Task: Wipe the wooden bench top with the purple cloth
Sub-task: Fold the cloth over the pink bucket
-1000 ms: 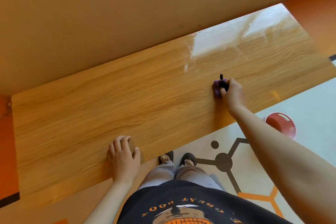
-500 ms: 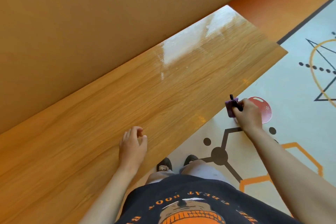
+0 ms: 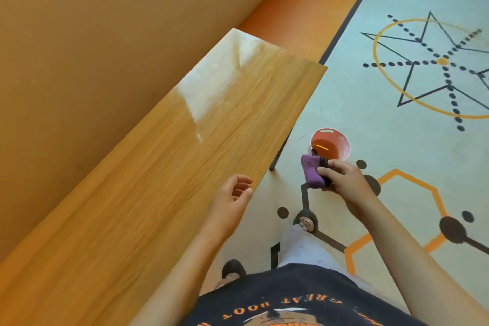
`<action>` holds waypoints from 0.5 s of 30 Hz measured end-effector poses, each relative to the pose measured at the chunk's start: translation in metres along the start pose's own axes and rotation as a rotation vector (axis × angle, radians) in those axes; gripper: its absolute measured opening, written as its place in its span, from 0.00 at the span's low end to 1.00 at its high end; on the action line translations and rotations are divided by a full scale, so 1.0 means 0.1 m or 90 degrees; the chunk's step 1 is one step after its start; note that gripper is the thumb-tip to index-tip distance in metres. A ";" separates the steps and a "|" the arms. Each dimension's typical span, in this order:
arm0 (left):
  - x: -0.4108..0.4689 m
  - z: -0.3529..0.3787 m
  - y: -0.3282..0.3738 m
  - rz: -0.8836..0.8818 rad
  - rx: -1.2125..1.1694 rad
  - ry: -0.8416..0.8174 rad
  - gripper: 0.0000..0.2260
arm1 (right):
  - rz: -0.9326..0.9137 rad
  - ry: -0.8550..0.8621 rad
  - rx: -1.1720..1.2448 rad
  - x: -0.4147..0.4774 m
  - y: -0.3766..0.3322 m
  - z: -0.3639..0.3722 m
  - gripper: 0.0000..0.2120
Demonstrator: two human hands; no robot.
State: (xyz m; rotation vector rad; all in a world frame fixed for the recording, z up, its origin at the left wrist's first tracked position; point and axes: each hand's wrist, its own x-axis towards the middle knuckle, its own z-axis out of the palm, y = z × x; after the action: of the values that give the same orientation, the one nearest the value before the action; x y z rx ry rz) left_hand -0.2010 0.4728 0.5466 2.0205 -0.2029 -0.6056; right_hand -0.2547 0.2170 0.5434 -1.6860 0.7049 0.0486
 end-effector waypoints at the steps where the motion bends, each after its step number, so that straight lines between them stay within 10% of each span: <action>1: 0.09 0.10 0.13 -0.012 -0.038 -0.038 0.08 | 0.019 -0.026 0.041 0.01 0.00 -0.10 0.05; 7: 0.69 0.79 0.92 0.045 -0.103 -0.224 0.16 | 0.056 -0.147 0.167 0.30 -0.12 -0.69 0.08; 15: 1.45 1.56 1.66 0.084 -0.227 -0.214 0.18 | 0.073 -0.270 0.300 1.02 -0.48 -1.69 0.15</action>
State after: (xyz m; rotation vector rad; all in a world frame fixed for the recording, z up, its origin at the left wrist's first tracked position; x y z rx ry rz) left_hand -0.1361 0.2127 0.5784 1.5429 -0.3953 -0.8325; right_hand -0.2068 0.0244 0.5872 -1.1319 0.4453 0.2899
